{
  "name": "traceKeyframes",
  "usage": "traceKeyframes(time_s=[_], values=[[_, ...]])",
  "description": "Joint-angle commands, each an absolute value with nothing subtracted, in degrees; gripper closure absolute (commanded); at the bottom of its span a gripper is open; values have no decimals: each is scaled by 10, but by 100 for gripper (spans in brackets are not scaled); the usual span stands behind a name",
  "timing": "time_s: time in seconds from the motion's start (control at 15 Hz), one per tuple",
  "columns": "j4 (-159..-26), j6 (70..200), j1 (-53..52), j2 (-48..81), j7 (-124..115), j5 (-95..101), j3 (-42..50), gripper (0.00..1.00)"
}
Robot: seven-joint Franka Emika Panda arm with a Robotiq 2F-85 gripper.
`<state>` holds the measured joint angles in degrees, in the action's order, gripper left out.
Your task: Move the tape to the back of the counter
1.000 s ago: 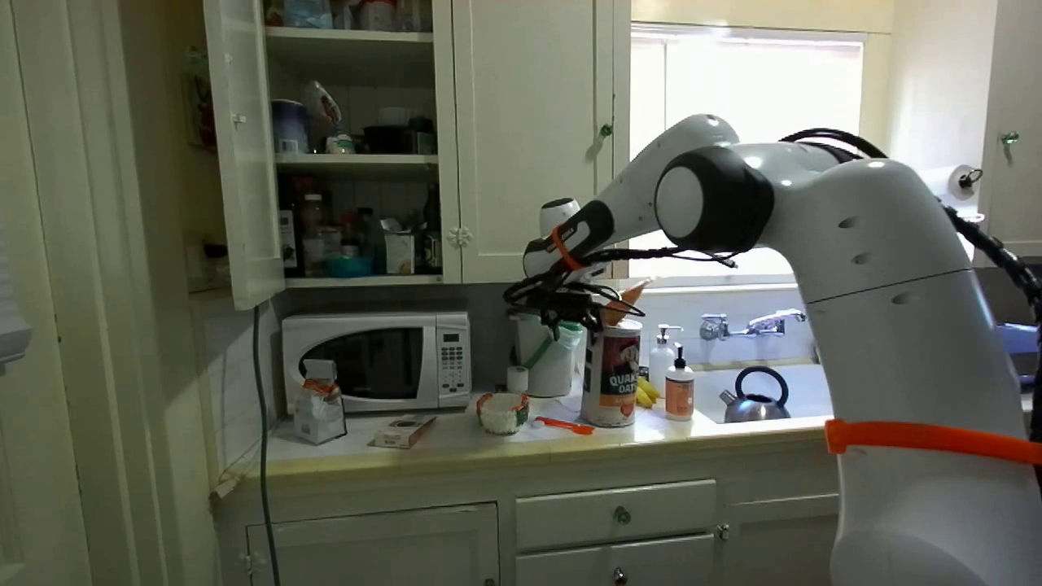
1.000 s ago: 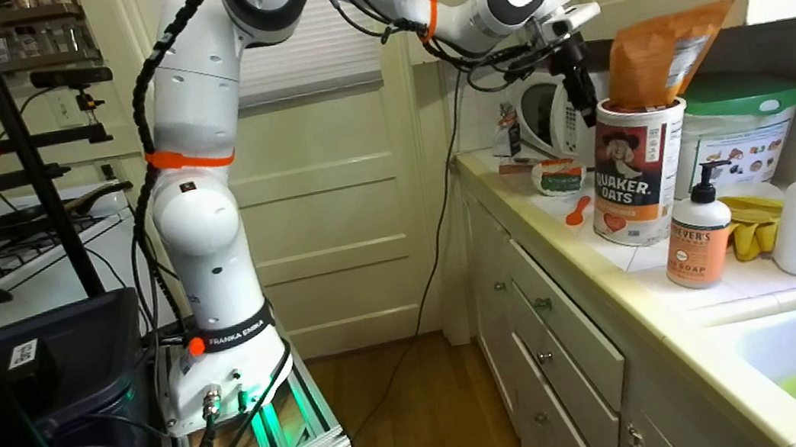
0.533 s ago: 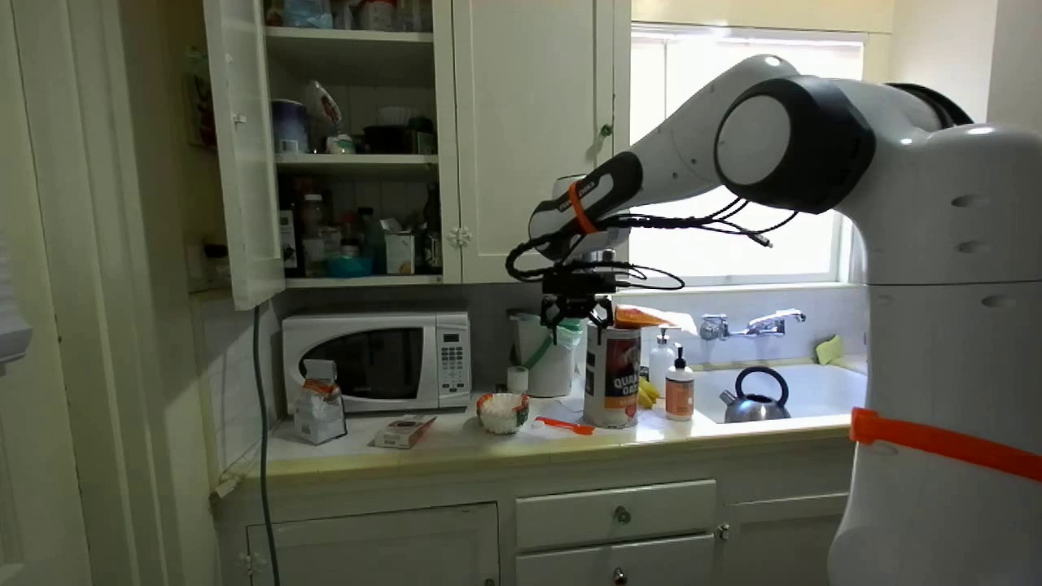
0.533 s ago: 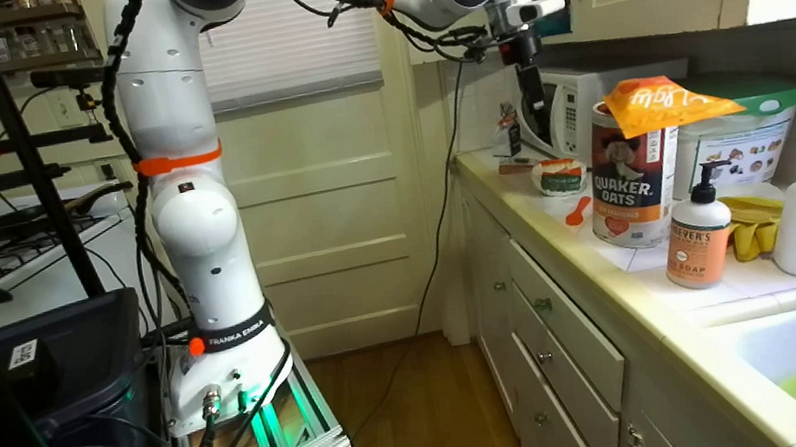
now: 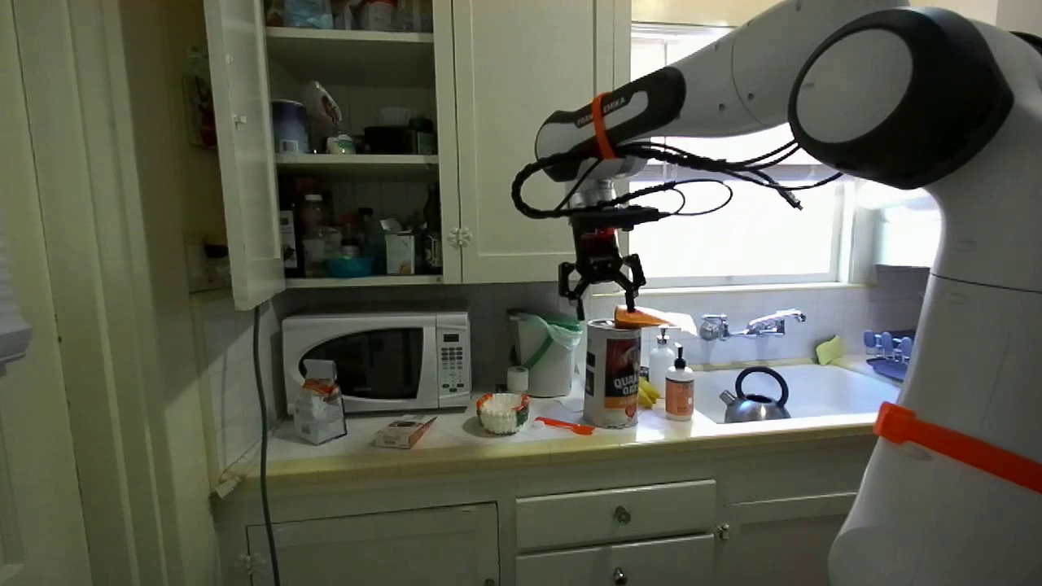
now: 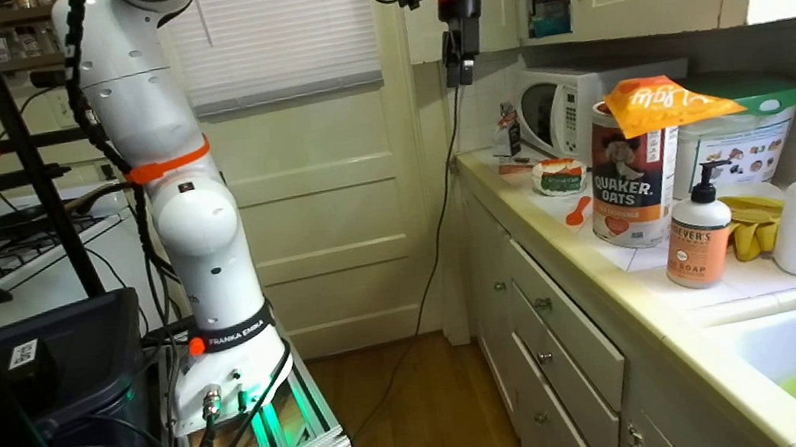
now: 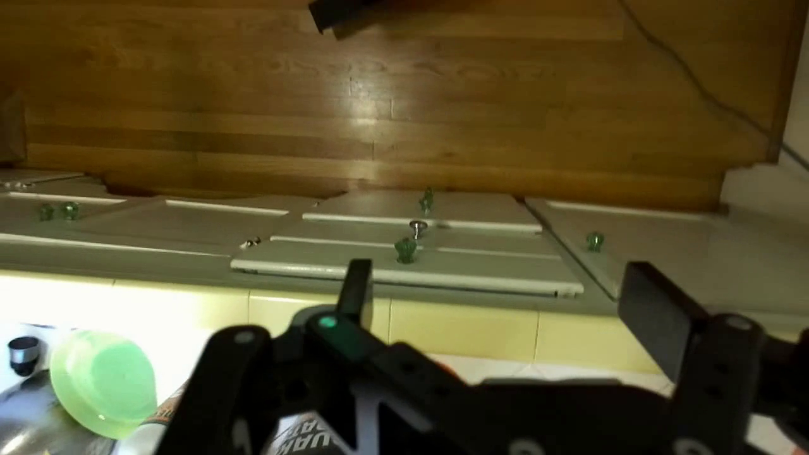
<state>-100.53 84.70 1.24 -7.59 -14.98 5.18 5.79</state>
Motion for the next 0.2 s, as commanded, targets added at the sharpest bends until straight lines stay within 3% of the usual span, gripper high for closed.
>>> traceKeyframes(time_s=[0.0,0.13], values=[[-998,836,24,-80,-144,50,46,0],[-998,837,26,-80,-145,51,44,0]])
